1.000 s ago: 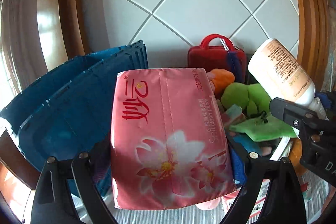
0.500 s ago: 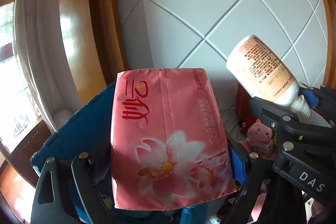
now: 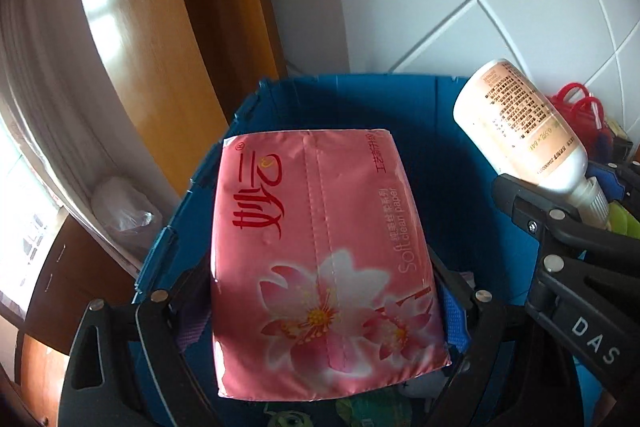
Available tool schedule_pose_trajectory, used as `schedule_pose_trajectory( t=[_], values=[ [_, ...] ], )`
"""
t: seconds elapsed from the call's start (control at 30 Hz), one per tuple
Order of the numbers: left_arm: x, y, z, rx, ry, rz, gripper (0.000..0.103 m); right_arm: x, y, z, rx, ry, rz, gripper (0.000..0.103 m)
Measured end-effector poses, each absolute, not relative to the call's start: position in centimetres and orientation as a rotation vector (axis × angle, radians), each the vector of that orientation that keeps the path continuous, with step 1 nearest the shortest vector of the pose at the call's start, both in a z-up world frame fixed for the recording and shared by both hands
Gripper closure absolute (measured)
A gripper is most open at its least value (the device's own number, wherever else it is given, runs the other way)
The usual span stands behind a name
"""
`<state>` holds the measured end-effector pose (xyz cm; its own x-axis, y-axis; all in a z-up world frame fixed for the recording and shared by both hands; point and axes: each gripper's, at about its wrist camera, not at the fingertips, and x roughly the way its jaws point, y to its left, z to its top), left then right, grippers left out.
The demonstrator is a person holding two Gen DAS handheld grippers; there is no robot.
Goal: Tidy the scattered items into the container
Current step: 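Open both tools to drop the tissue pack and bottle into the crate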
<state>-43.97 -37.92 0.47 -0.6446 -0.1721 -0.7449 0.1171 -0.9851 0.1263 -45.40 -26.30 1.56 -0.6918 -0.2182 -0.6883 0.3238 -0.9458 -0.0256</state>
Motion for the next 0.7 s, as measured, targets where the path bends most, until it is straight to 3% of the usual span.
schedule_pose_trajectory(
  t=[0.2, 0.43, 0.7],
  values=[
    [-49.3, -39.7, -7.5, 1.611, -0.160, -2.579, 0.011, -50.2, -27.9, -6.4, 1.387, 0.345, -2.595, 0.049],
    [-50.6, -38.7, -15.3, 1.900, -0.166, -2.430, 0.011, -51.9, -26.8, -13.6, 1.721, 0.378, -2.430, 0.049],
    [-50.3, -37.9, -17.1, 1.964, -0.152, -2.414, 0.009, -51.1, -28.6, -15.5, 1.734, 0.455, -2.364, 0.049]
  ],
)
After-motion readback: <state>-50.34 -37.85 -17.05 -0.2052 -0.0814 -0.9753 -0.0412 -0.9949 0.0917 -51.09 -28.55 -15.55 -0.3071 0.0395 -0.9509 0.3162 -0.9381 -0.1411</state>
